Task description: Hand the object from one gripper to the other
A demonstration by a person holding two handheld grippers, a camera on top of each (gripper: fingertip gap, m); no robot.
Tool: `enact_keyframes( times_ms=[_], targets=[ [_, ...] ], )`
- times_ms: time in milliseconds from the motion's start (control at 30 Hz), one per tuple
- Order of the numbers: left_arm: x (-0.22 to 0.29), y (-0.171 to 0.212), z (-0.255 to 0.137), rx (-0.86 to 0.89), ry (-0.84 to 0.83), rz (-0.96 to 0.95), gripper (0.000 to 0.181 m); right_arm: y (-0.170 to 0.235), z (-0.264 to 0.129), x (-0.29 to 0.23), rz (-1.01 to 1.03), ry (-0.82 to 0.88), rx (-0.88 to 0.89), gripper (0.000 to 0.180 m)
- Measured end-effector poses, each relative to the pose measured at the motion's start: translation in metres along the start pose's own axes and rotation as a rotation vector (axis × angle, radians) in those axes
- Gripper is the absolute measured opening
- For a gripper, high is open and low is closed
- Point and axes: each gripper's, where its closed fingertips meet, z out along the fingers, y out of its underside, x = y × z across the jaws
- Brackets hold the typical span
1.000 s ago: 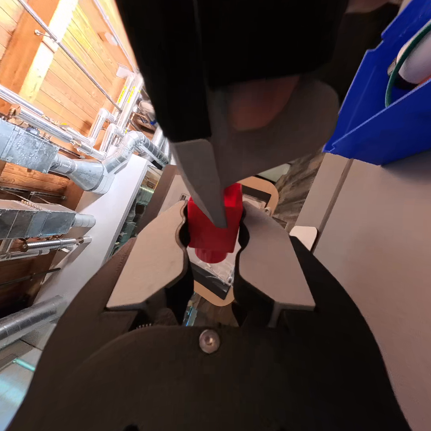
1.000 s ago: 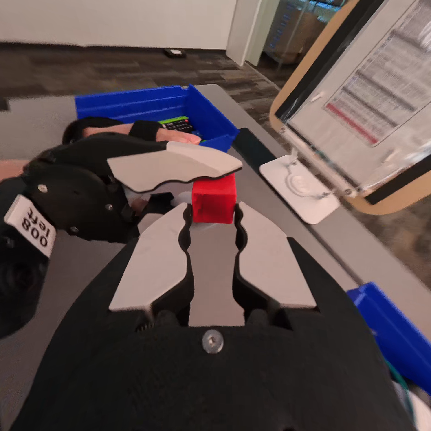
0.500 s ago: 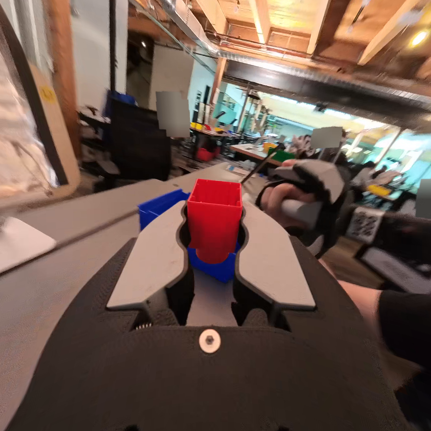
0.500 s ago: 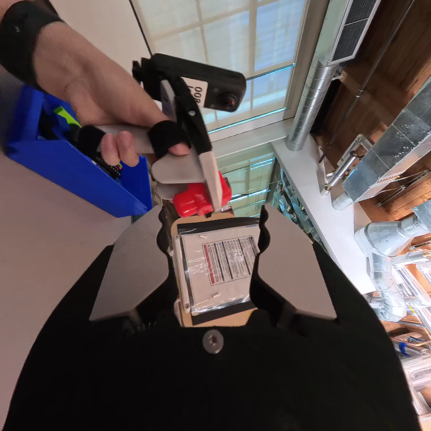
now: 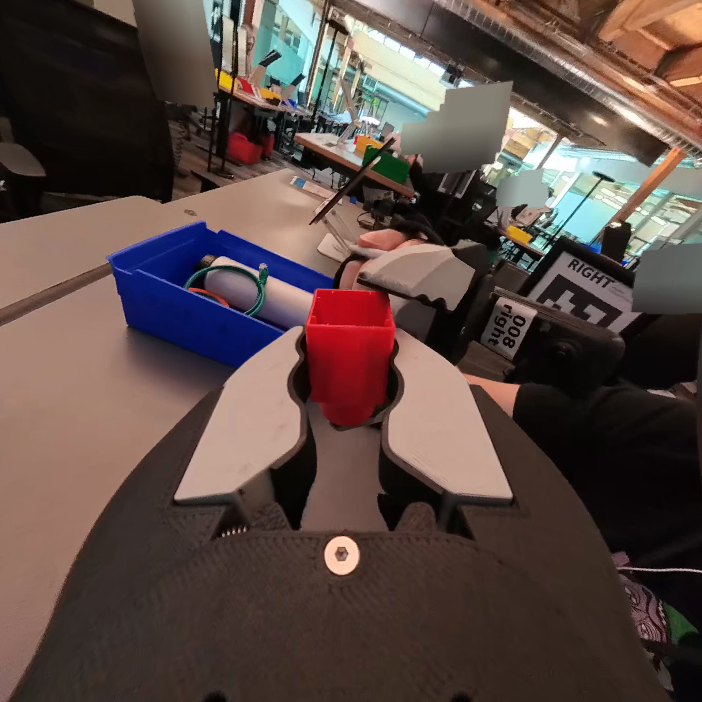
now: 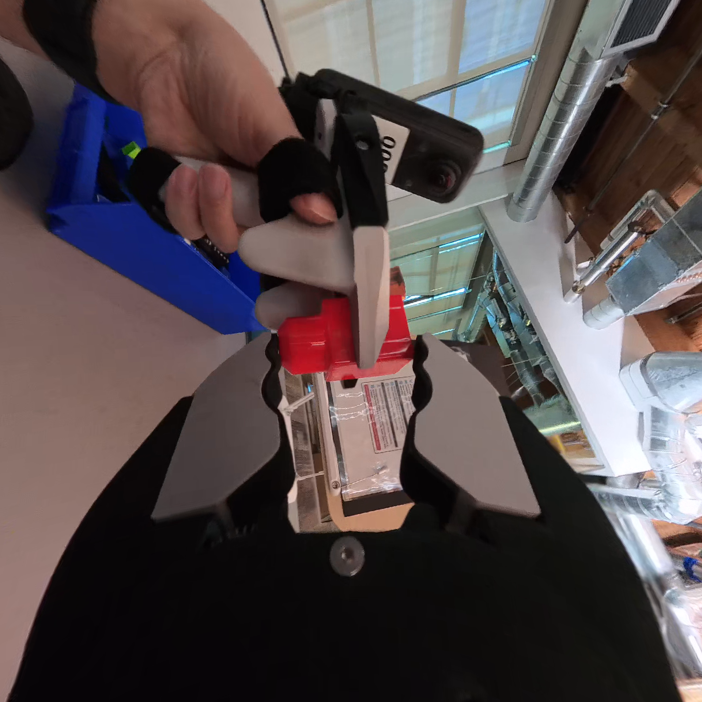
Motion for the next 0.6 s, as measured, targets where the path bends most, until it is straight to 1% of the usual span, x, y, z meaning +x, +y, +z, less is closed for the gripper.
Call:
enact_keyframes(
  times_ms=[33, 67, 133, 200, 267, 333, 367, 400, 467, 533, 600],
  targets=[
    [0.001, -0.005, -0.001, 0.024, 0.003, 0.016, 0.041, 0.001, -0.001, 0.005, 0.029, 0.014, -0.006, 0.069],
    [0.0, -0.01, -0.004, 0.041, -0.022, 0.055, 0.052, 0.004, -0.002, 0.011, 0.057, 0.032, -0.016, 0.069],
    [-0.008, -0.019, -0.013, 0.058, -0.143, 0.234, 0.063, 0.009, -0.005, 0.019, 0.169, 0.024, -0.01, 0.069],
    [-0.012, -0.03, -0.025, 0.07, -0.304, 0.506, 0.068, 0.012, -0.008, 0.026, 0.377, -0.031, 0.037, 0.068],
    [-0.016, -0.035, -0.036, 0.033, -0.491, 0.806, 0.073, 0.016, -0.011, 0.028, 0.627, -0.142, 0.075, 0.068],
    [-0.015, -0.03, -0.037, -0.05, -0.627, 1.119, 0.071, 0.022, -0.013, 0.024, 0.875, -0.288, 0.062, 0.068],
    [-0.015, -0.025, -0.034, -0.093, -0.673, 1.226, 0.067, 0.025, -0.013, 0.022, 0.98, -0.334, 0.045, 0.068],
    [-0.014, -0.02, -0.029, -0.118, -0.695, 1.281, 0.065, 0.029, -0.013, 0.021, 1.07, -0.364, 0.023, 0.068],
    [-0.011, -0.018, -0.016, -0.094, -0.704, 1.301, 0.063, 0.04, -0.009, 0.018, 1.198, -0.365, -0.061, 0.068],
    [-0.013, -0.016, -0.008, -0.086, -0.743, 1.349, 0.061, 0.05, -0.004, 0.018, 1.243, -0.298, -0.136, 0.068],
    [-0.021, -0.02, -0.007, -0.073, -0.847, 1.394, 0.059, 0.047, 0.0, 0.02, 1.269, -0.257, -0.139, 0.069]
  ],
)
